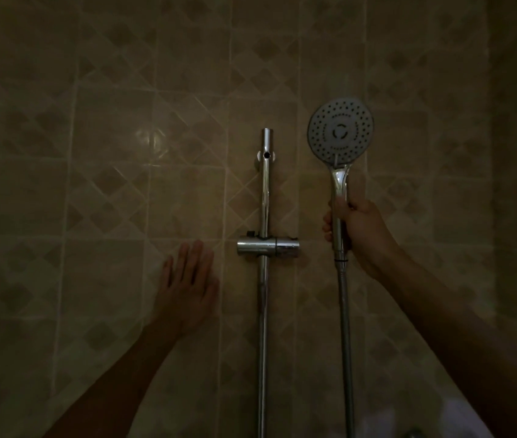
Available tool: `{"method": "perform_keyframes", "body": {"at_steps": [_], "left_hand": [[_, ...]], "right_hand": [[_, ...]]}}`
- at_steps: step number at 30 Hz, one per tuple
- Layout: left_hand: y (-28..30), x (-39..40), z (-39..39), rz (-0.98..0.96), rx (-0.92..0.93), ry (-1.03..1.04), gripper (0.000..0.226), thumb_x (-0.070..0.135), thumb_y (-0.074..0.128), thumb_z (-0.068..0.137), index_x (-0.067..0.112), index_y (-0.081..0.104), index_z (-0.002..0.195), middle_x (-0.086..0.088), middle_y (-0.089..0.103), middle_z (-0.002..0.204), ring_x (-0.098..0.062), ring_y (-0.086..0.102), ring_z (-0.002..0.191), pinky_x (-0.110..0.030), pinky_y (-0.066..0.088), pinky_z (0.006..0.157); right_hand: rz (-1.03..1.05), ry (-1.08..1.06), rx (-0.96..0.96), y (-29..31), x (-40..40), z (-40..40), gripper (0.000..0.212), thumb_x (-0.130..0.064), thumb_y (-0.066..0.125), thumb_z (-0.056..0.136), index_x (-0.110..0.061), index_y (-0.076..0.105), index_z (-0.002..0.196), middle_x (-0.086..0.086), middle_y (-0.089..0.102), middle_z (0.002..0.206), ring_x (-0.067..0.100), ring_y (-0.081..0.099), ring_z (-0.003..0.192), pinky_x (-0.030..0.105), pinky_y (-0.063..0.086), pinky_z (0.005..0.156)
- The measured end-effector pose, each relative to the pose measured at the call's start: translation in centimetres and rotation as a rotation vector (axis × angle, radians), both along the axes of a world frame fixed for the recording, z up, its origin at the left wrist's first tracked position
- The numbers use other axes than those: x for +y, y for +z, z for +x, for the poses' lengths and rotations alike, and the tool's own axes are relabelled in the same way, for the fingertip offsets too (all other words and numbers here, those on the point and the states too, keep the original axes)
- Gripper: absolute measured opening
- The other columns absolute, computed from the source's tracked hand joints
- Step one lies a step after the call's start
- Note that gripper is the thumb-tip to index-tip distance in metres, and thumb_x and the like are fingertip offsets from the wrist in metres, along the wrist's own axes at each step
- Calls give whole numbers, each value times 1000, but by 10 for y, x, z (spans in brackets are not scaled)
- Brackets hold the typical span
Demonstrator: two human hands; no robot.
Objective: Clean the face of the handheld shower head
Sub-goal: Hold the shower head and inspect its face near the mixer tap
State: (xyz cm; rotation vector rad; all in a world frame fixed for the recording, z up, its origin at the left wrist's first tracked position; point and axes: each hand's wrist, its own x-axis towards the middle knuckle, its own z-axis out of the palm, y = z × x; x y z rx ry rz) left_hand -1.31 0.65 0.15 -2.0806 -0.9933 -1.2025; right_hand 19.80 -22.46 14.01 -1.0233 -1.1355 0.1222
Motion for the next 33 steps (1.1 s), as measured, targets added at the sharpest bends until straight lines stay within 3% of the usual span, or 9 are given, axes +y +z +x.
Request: {"method": "perform_keyframes", "body": {"at_steps": [6,10,12,15,18,23,28,31,33], "left_hand": [[11,-24,-14,-219,62,-45,77,59,12,84,23,-1,151,0,-11,160,-18,-14,146,-50,2,118],[28,-27,-17,-400,88,-31,79,41,45,90,19,1,152,-2,-11,160,-22,-11,148,-49,8,118],[27,-39,-19,-545,115,-122,71,28,46,94,9,9,151,-15,8,159,-23,5,148,-39,18,119],[7,-81,-21,-796,-93,-304,45,14,45,97,8,40,140,-20,49,135,-22,52,124,-32,42,100],[-28,-128,-24,-879,-278,-299,28,22,55,92,8,66,113,-14,65,117,-26,60,109,-33,45,93],[-106,-218,-27,-1282,-510,-649,16,14,58,87,15,68,75,-5,69,73,-16,62,69,-26,47,67],[-187,-298,-19,-1673,-675,-859,26,5,41,98,-8,63,99,-2,73,73,-13,70,68,-22,56,63],[-226,-340,-12,-1729,-796,-960,27,17,46,96,-2,63,105,-5,74,84,-15,71,73,-22,56,65],[-244,-363,-8,-1729,-908,-1039,28,23,54,90,-1,61,104,-3,73,77,-14,70,68,-25,57,67]], "right_hand": [[-108,54,38,-56,-43,1,29,-31,45,101,-6,57,99,9,62,74,22,60,68,38,51,67],[-131,144,56,-94,-69,-9,27,-31,42,101,-7,54,95,11,57,72,24,57,66,30,48,56],[-145,189,79,-116,-82,-13,28,-29,42,102,-8,56,91,11,56,72,25,56,67,33,50,60],[-213,226,114,-153,-96,-17,29,-29,44,101,-9,61,89,8,63,72,26,62,71,47,51,74],[-286,225,177,-189,-105,-23,28,-30,47,100,-9,62,90,6,66,71,31,66,75,55,51,84],[-365,292,296,-243,-114,-43,26,-28,47,100,-5,59,96,9,63,68,32,64,70,44,52,68],[-407,390,427,-276,-136,-72,25,-28,48,100,-4,55,101,13,60,74,31,64,70,38,53,63],[-440,438,495,-294,-147,-85,30,-32,50,98,-3,56,105,14,61,80,30,64,73,41,53,69],[-458,433,524,-305,-152,-92,29,-32,51,98,-5,56,106,14,61,83,29,64,75,44,52,72]]}}
